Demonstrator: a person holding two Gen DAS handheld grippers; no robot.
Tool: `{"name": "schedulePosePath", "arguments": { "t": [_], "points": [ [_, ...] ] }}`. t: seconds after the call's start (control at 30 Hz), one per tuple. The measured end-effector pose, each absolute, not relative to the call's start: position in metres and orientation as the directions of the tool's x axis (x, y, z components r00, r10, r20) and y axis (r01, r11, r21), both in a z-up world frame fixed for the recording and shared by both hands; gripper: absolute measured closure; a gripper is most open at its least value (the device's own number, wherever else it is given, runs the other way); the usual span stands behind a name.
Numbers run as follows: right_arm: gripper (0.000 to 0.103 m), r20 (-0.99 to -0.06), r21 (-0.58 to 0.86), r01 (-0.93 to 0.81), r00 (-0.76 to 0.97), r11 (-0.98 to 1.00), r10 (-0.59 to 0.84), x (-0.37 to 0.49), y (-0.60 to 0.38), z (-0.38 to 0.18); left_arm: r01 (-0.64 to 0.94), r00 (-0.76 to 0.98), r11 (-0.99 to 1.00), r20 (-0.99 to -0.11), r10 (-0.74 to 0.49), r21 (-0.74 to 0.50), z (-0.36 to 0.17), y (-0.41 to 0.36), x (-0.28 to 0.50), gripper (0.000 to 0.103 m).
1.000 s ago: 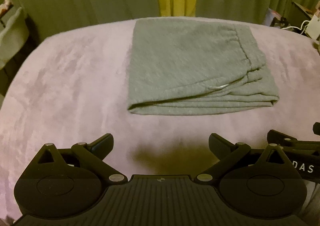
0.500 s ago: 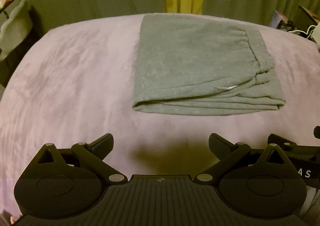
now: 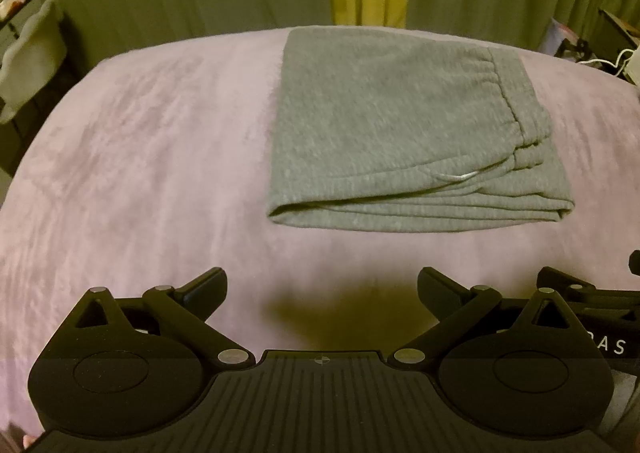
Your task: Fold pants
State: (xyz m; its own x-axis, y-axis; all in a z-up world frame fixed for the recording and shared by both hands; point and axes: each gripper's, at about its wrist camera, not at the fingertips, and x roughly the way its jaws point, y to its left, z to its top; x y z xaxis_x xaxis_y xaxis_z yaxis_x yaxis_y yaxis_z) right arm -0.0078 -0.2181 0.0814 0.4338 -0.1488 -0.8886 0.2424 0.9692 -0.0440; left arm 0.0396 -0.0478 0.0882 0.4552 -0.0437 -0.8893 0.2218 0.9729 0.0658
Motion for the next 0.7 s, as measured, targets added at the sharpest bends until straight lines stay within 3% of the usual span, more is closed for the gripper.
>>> {"name": "schedulePosePath", "arguments": {
  "t": [0.7],
  "points": [
    [0.004, -0.889, -0.046, 0.235, 0.433, 0.971, -0.147, -0.0072, -0.2169, 0.0839, 0.219, 0.468, 0.973, -0.883, -0.043, 0.069, 0.0921, -0.0472, 0.0394, 0.0]
  ]
}}
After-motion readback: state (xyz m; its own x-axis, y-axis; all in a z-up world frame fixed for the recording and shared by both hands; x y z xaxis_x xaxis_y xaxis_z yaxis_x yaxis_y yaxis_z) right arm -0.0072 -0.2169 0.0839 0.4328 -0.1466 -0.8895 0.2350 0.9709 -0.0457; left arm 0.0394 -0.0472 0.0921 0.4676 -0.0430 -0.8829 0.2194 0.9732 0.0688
